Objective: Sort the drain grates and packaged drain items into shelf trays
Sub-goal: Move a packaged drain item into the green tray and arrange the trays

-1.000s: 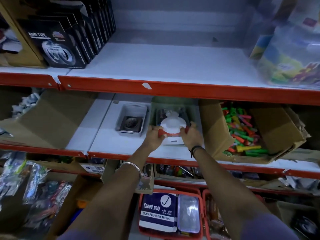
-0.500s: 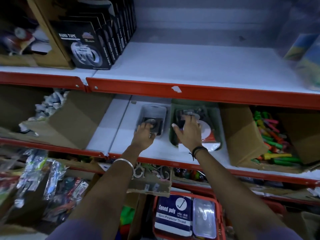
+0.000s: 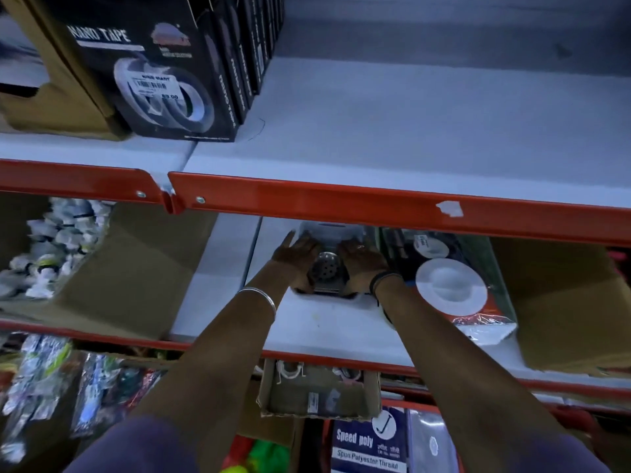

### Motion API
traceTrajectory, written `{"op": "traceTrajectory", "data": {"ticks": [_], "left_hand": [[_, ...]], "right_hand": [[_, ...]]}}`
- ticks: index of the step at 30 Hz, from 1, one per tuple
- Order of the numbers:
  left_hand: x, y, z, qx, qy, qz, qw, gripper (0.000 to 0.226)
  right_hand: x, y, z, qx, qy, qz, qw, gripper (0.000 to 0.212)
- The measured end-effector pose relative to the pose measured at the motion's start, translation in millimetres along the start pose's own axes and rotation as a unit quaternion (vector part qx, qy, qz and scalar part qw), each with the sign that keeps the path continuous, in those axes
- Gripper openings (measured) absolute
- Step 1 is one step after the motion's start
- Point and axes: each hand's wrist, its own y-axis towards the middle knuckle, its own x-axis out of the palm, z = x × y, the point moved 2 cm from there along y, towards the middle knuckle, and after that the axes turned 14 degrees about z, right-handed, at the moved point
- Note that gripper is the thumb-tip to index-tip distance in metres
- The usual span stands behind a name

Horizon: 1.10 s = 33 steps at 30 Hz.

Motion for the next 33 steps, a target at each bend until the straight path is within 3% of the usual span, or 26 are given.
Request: {"op": "traceTrajectory", "data": {"ticks": [7, 12, 17, 23, 27, 29, 31, 33], "left_hand": [[-3, 4, 5, 0.043, 0.037, 0.02, 0.998, 0.101], [-4, 2, 4, 0.041, -0.008, 0.025, 0.999, 0.104], [4, 8, 1, 0.026, -0.044, 0.043, 0.998, 0.101], [1, 8, 0, 0.023, -0.06, 0.013, 0.998, 0.103], [1, 6, 3, 0.021, -0.047, 0.011, 0.999, 0.105], [2, 7, -2, 0.02, -0.068, 0.012, 0.997, 0.111], [-8, 3, -8, -0.001, -0.135, 0.031, 0.99, 0.118], [-24, -4, -7, -0.068, -0.243, 0.098, 0.963, 0.116]], "right_hand": [[14, 14, -4, -0.02, -0.091, 0.009, 0.996, 0.103], [12, 17, -3, 0.003, -0.075, 0.001, 0.997, 0.098], [22, 18, -3, -0.002, -0.088, 0.022, 0.996, 0.107], [19, 18, -3, 0.011, -0.096, -0.025, 0.995, 0.11], [25, 17, -5, 0.009, -0.14, -0.014, 0.99, 0.116], [17, 12, -3, 0.007, -0.096, 0.001, 0.995, 0.117], [-5, 0, 1, 0.04, 0.048, 0.048, 0.997, 0.113], [-33, -20, 14, 0.078, 0.136, 0.128, 0.979, 0.087]]}}
